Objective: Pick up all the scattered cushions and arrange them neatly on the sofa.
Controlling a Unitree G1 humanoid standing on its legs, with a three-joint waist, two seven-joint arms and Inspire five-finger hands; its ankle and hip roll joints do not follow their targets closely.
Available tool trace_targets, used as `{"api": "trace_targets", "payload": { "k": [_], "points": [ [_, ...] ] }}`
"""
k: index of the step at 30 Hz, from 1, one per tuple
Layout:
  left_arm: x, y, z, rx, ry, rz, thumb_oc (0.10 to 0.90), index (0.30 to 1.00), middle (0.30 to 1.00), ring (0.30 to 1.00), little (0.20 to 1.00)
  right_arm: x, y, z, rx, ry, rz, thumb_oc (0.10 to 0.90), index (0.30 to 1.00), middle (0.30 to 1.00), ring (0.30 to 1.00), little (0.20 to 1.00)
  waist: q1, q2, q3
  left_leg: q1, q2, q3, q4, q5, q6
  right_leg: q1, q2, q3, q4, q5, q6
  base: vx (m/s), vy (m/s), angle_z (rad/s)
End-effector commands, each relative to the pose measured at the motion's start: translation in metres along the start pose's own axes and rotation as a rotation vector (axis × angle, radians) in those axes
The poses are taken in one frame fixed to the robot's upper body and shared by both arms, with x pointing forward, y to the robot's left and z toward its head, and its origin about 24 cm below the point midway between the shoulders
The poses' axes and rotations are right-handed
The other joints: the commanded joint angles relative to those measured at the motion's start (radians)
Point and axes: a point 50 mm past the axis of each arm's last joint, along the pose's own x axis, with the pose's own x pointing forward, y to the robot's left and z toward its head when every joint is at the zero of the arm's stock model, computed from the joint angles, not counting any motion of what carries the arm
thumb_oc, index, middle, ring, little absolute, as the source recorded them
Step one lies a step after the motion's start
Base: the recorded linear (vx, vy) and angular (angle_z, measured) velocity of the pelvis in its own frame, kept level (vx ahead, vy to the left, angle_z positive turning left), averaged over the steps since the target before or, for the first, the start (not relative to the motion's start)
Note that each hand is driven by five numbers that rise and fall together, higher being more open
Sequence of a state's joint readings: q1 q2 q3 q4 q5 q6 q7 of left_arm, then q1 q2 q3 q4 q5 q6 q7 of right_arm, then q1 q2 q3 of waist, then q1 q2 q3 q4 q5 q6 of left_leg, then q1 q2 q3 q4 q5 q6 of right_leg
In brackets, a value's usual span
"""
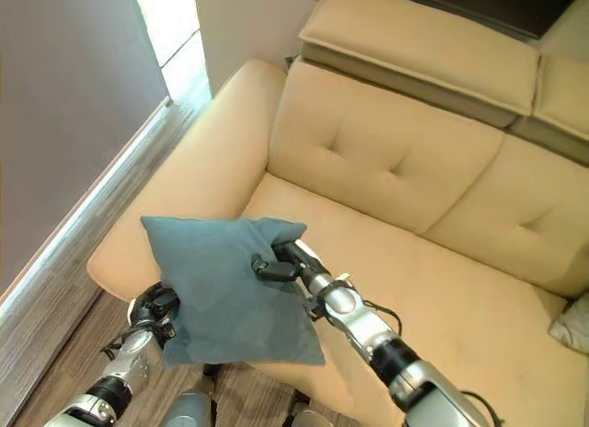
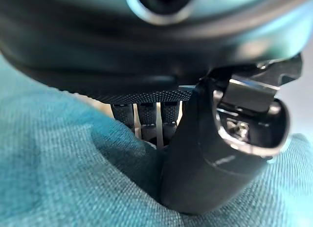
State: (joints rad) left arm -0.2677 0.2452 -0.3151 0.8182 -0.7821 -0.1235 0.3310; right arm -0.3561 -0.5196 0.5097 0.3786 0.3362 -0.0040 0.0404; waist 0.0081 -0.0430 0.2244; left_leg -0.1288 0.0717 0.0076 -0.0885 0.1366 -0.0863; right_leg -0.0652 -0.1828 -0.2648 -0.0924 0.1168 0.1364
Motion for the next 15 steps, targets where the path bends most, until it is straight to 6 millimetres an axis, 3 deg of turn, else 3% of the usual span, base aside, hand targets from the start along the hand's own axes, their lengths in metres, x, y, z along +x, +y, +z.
{"api": "trace_targets", "payload": {
  "k": [1,6,7,10,15],
  "points": [
    [-0.033,-0.149,0.064,-0.054,-0.259,-0.624,0.4,0.3,0.3,0.3,0.3,0.009,0.029,0.067,-0.038,-0.335,0.148,0.4,0.3,0.3,0.3,0.3,-0.039,0.019,-0.093,0.062,-0.001,0.038,0.001,-0.136,0.008,0.017,-0.008,0.042,0.005,-0.058,0.047,0.05,0.002,-0.7],
    [-0.042,-0.141,0.07,-0.084,-0.321,-0.663,0.4,0.3,0.3,0.3,0.3,-0.017,0.0,0.035,-0.121,-0.252,0.006,0.4,0.3,0.3,0.3,0.3,-0.117,0.062,-0.126,0.157,0.018,0.129,0.001,-0.176,0.022,0.035,0.008,0.147,0.005,-0.074,0.049,0.06,-0.014,-0.65],
    [-0.042,-0.141,0.07,-0.084,-0.32,-0.663,0.4,0.3,0.3,0.3,0.3,-0.017,0.0,0.035,-0.122,-0.252,0.006,0.4,0.3,0.3,0.3,0.3,-0.115,0.062,-0.125,0.159,0.018,0.131,0.001,-0.176,0.022,0.036,0.009,0.149,0.005,-0.074,0.049,0.03,-0.02,-0.43],
    [-0.043,-0.148,0.073,-0.007,-0.351,-0.645,0.4,0.3,0.3,0.3,0.3,-0.017,-0.014,0.038,-0.19,-0.26,-0.124,0.4,0.3,0.3,0.3,0.3,-0.158,0.077,-0.126,0.198,0.027,0.187,0.001,-0.189,0.027,0.032,0.019,0.207,0.005,-0.07,0.057,0.03,-0.008,-0.51],
    [-0.044,-0.164,0.086,0.098,-0.406,-0.658,0.4,0.3,0.3,0.3,0.3,-0.014,-0.018,0.054,-0.158,-0.32,-0.193,0.4,0.3,0.3,0.3,0.3,-0.229,0.103,-0.121,0.238,0.034,0.282,0.001,-0.202,0.035,-0.005,0.037,0.307,0.005,-0.044,0.068,0.02,-0.019,-0.79]
  ]
}}
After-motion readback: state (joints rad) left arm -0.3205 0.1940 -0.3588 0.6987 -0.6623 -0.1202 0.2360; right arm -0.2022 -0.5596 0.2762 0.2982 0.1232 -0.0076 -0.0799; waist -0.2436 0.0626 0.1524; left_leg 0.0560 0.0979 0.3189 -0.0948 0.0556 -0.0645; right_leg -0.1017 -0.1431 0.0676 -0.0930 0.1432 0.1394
